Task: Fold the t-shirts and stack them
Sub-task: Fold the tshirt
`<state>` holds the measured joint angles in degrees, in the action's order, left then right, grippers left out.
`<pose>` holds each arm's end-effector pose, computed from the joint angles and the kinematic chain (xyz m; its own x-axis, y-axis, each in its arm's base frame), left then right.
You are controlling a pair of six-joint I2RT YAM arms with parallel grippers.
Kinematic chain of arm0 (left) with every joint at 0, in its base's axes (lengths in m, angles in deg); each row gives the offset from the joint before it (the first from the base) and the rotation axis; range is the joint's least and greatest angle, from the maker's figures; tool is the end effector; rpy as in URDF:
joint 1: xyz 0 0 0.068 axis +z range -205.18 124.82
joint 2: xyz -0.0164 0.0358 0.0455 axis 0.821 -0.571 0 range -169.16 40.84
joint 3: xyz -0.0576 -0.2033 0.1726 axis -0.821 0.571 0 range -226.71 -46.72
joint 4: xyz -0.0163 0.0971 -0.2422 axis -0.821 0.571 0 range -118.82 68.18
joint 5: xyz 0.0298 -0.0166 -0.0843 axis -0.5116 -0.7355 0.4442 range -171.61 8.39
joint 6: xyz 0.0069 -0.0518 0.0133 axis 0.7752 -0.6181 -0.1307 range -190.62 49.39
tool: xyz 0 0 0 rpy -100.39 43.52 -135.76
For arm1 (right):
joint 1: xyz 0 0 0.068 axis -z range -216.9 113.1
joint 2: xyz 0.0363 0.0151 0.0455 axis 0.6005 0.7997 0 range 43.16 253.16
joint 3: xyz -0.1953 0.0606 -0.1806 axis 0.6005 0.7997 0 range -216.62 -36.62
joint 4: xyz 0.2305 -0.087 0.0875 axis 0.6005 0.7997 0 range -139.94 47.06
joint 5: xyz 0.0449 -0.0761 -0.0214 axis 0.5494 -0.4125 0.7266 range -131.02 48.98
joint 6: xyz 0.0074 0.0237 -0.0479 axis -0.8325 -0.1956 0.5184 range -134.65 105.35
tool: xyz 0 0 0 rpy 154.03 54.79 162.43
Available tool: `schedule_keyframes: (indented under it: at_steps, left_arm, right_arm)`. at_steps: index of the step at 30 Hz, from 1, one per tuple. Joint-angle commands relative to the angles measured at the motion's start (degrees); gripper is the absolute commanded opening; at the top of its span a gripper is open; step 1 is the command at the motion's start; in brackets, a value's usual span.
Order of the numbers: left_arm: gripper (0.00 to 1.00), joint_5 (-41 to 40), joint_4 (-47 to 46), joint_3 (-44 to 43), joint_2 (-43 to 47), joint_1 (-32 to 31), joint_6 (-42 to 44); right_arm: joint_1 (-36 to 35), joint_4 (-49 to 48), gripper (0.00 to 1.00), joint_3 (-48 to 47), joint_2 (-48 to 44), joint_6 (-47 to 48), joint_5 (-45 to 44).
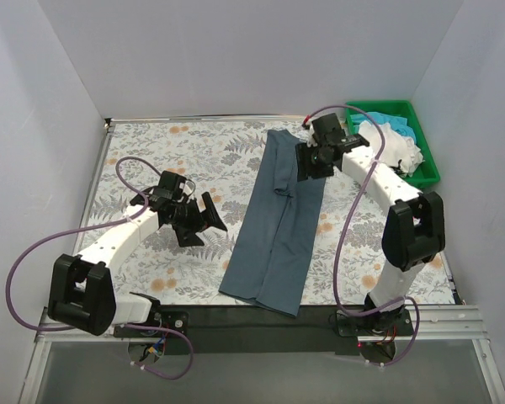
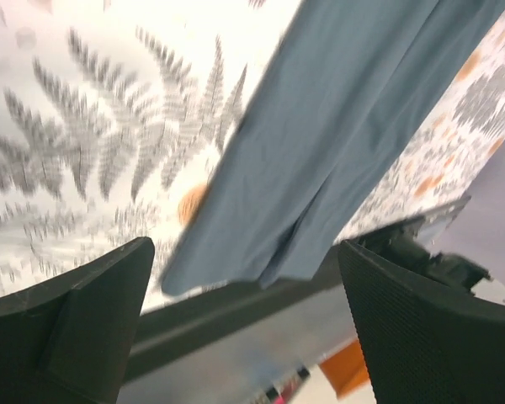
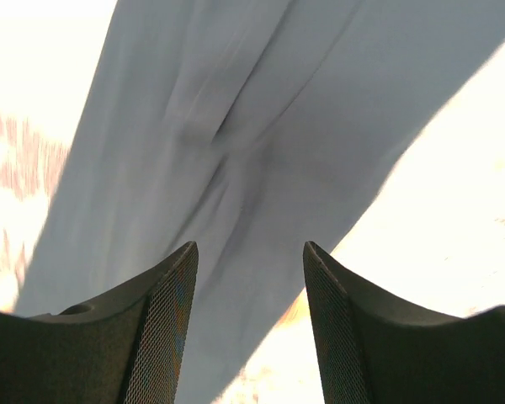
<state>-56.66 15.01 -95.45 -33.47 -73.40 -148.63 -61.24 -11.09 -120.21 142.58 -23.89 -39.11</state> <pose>0.2165 -0.0871 0.2165 -0.5998 -0.7363 0.3132 -0.7817 0.4555 -0.4261 0.3444 0.1571 0.2754 -0.8027 -0.1870 -0.5664 -0.3046 0.9449 0.1197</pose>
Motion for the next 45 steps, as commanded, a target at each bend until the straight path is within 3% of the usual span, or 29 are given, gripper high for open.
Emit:
schedule_keyframes:
  at_steps: [1,5,11,21,32,38,45]
  left_arm:
    - [0.85,-5.87,-7.6,-2.95,-1.11,0.02,0.41]
    - [0.98,-9.65,-11.13,-6.02,-1.37,-0.06,1.72]
    - [0.98,-15.63,-15.0,-6.12,2.66,0.02,5.42]
    - [0.97,-18.27,-17.47,-3.21,4.17,0.02,5.51]
    - [0.97,-16.52,-18.43,-2.25,1.36,-0.06,5.95]
    - [0.96,-13.61,-19.14,1.0,1.35,-0.06,6.39]
    - [0.93,-8.61,-19.14,3.99,2.67,-0.15,7.71]
  right_arm:
    - [4.9,-2.54,0.51,-6.73,5.42,-3.41,-3.67]
    - [8.42,-7.03,0.51,-15.18,15.42,-6.06,-2.35]
    - [9.83,-9.93,0.5,-25.9,27.21,-7.02,1.33]
    - [10.89,-15.21,0.48,-27.85,35.93,-10.98,9.07]
    - [10.89,-18.36,0.51,-45.33,52.88,-11.85,30.68]
    - [9.75,-28.82,0.56,-43.5,52.02,-16.59,37.55]
    - [10.62,-31.38,0.63,-37.79,39.91,-13.71,32.46]
